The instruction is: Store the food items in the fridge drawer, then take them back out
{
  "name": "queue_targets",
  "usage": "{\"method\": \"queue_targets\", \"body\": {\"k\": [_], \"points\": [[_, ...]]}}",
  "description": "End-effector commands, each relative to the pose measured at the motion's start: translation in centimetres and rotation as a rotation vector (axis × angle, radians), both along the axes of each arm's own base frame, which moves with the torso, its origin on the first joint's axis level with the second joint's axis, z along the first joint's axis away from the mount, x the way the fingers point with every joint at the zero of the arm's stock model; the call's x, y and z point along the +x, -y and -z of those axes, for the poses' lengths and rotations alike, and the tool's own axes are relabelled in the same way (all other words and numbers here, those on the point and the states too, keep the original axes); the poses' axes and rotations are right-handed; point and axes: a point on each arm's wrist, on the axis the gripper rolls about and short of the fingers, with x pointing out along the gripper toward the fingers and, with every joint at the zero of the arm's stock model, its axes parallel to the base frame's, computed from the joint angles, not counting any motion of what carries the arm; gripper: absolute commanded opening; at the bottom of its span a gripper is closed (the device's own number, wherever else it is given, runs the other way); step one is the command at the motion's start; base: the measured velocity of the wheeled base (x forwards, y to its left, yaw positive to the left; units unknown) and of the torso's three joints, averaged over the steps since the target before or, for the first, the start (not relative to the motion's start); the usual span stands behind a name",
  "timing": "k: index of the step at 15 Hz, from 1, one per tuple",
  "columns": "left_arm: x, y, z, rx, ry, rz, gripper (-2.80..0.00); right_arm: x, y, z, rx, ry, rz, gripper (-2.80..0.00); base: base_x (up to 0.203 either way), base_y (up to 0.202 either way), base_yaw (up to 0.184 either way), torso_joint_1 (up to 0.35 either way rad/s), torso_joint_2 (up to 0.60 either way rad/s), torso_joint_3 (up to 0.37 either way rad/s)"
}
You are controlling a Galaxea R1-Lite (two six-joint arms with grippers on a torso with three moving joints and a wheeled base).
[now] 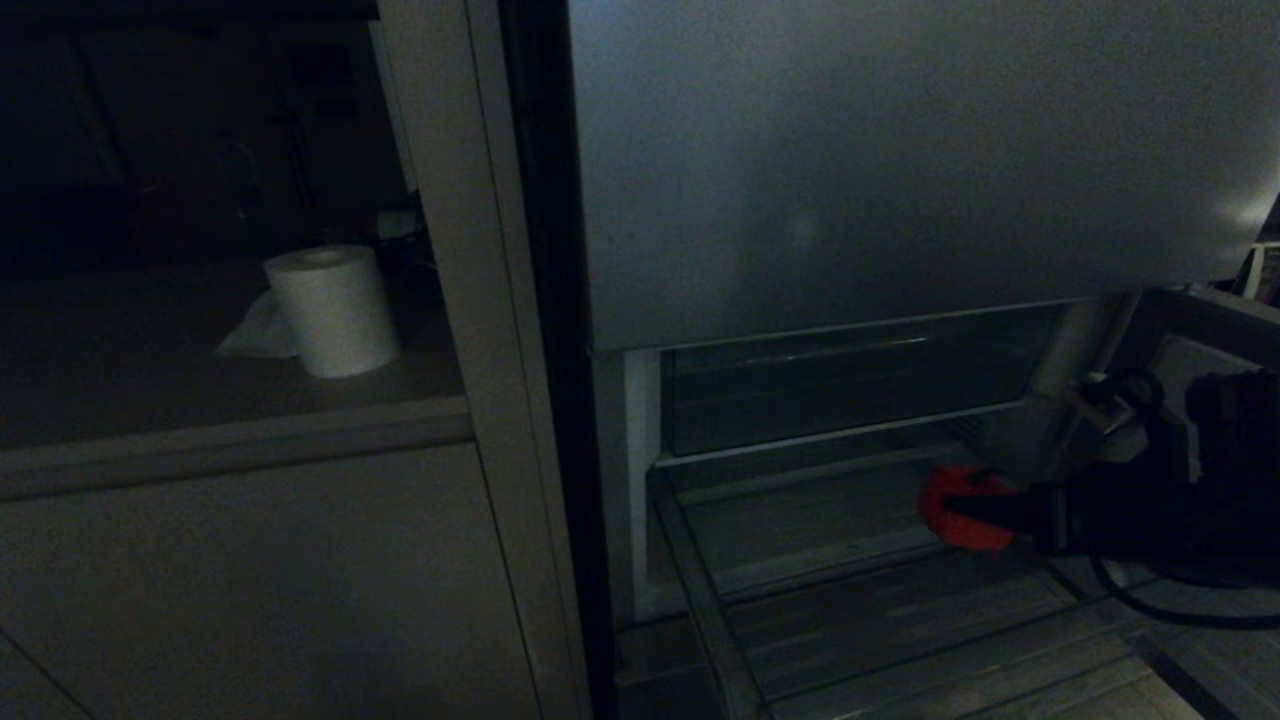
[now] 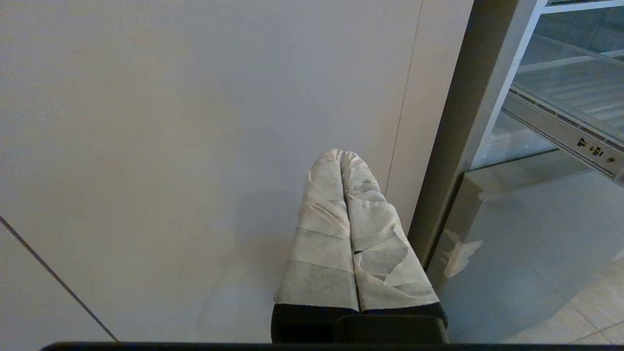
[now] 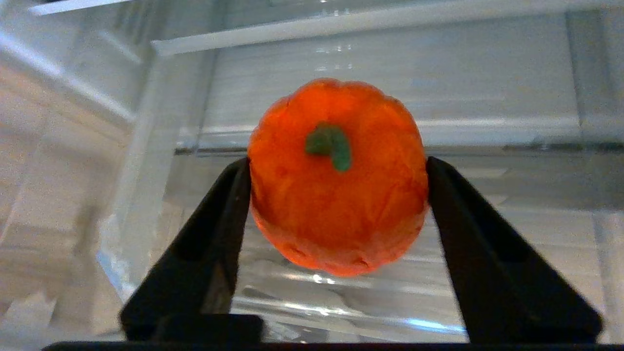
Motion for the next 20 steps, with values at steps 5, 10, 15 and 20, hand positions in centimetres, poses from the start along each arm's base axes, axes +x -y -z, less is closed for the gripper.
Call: {"method": "queue_targets", "body": {"k": [5, 10, 15, 20], "points": [[0.0, 0.0, 0.0, -0.001, 0.000, 0.000, -2.80, 0.2, 0.0, 0.4, 0.015, -0.025, 0.031, 0.00, 0.000, 0.000, 0.000, 0.000, 0.00, 0.000], [0.0, 0.0, 0.0, -0.001, 0.000, 0.000, -2.80, -5.9, 0.2, -4.6, 0.006, 0.190, 0.067, -2.80, 0.000, 0.000, 0.000, 0.000, 0.00, 0.000], [0.0, 0.0, 0.0, -0.001, 0.000, 0.000, -2.80, -18.2, 0.7, -8.5, -0.003, 0.432, 0.133, -2.80, 0.000, 0.000, 0.000, 0.000, 0.00, 0.000], [0.0, 0.0, 0.0, -0.001, 0.000, 0.000, -2.80, -29.1, 1.1, -1.1, -0.032, 0.485, 0.237, -2.80, 0.000, 0.000, 0.000, 0.000, 0.00, 0.000]]}}
